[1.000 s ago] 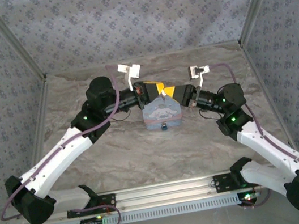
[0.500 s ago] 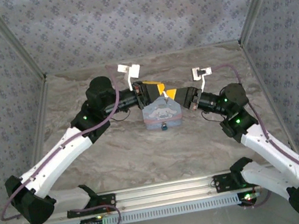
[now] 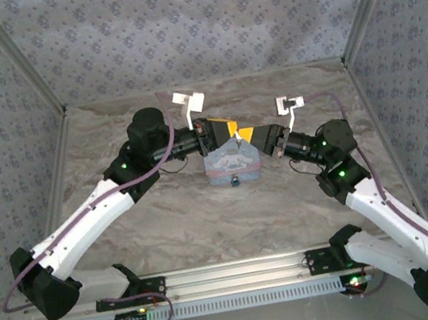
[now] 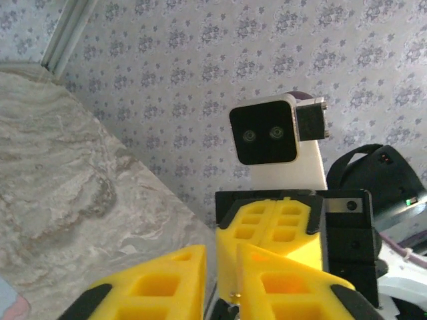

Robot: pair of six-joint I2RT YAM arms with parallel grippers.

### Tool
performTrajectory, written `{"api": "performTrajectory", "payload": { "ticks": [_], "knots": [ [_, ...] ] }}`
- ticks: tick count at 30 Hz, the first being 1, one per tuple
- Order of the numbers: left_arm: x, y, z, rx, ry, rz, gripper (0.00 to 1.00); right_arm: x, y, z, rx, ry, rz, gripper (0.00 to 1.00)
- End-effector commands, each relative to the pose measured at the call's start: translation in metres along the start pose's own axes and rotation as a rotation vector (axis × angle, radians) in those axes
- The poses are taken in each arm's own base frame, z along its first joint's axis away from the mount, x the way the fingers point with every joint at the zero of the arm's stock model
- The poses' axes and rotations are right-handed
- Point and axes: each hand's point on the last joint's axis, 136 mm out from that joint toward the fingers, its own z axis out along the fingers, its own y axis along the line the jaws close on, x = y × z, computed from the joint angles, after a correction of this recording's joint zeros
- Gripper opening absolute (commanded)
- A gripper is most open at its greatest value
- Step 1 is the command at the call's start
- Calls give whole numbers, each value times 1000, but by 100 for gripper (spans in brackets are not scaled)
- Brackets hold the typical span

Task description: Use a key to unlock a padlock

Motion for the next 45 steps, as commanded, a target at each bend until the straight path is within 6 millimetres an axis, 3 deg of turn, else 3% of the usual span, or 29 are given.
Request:
{"api": "performTrajectory", "payload": {
  "ticks": [1,3,5,8,11,14,22,26,30,35,41,45],
  "knots": [
    [-12,-13,-1,37,-21,26,14,-12,22,-3,-46,-38,-69,0],
    [-12,-15,-1,44,-18,24,12,-12,20,-2,-44,-33,-70,0],
    [-12,-17,0,59,-15,23,0,-11,20,-3,-41,-31,-71,0],
    [-12,-16,0,57,-19,19,0,-11,16,-3,-24,-30,-62,1],
    [-14,-13,-2,36,-36,18,0,-11,19,-4,-28,-35,-64,28],
    [-15,-12,-1,31,-38,15,0,-10,22,-2,-38,-26,-65,30],
    [-17,-11,-2,24,-57,10,0,-2,17,4,-32,8,-53,30],
    [-17,-10,-2,20,-59,8,0,1,15,6,-29,16,-47,23],
    [-18,-12,-4,23,-66,9,0,1,11,6,-13,14,-46,28],
    [-18,-12,-5,23,-71,2,0,0,9,7,-9,11,-43,19],
    [-18,-11,-5,23,-80,-2,0,0,6,7,9,6,-43,0],
    [-18,-12,-6,28,-82,0,0,-4,2,4,32,-19,-51,0]
  ]
}}
